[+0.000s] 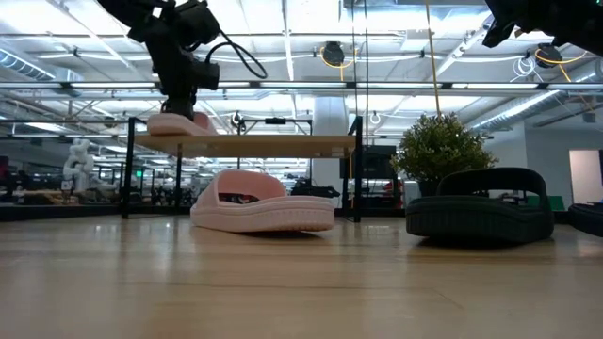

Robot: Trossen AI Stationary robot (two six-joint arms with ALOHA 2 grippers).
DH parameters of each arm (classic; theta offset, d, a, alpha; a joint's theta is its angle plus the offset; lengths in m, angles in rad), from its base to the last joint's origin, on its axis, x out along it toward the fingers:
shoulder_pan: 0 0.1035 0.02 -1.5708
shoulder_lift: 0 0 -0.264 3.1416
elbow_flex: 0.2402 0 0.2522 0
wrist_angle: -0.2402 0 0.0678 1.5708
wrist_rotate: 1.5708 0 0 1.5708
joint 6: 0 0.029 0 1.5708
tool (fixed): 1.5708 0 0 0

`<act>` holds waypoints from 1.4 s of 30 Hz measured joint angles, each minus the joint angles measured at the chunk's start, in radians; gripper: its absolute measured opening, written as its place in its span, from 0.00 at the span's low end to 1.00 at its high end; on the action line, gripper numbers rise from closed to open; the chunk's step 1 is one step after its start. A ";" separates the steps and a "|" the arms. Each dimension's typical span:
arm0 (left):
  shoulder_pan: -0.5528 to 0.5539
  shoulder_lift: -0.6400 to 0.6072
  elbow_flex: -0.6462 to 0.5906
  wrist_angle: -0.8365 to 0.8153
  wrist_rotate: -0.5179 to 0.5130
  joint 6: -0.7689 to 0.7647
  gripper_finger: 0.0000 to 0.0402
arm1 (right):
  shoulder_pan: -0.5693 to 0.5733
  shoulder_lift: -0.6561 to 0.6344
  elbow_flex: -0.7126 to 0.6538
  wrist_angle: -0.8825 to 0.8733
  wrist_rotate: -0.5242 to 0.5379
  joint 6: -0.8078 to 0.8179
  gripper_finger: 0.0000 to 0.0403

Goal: Pick and place slides into the shelf
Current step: Put the left pink slides on the shelf, then put the pink slides on the shelf

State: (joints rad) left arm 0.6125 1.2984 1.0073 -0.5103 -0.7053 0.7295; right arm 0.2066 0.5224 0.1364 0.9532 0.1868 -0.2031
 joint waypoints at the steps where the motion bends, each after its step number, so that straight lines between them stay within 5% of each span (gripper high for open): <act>1: 0.002 0.000 0.000 -0.001 0.007 -0.001 0.00 | 0.000 0.000 0.000 0.000 0.000 0.000 0.00; 10: 0.003 0.000 0.000 -0.034 0.021 -0.001 0.02 | 0.000 0.000 0.000 0.000 0.000 0.000 0.00; 42: -0.098 -0.084 0.000 -0.045 -0.041 -0.063 0.51 | 0.000 0.000 0.000 0.000 -0.005 0.000 0.00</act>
State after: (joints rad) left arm 0.5150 1.2146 1.0073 -0.5551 -0.7468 0.6669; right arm 0.2066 0.5220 0.1364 0.9531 0.1822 -0.2028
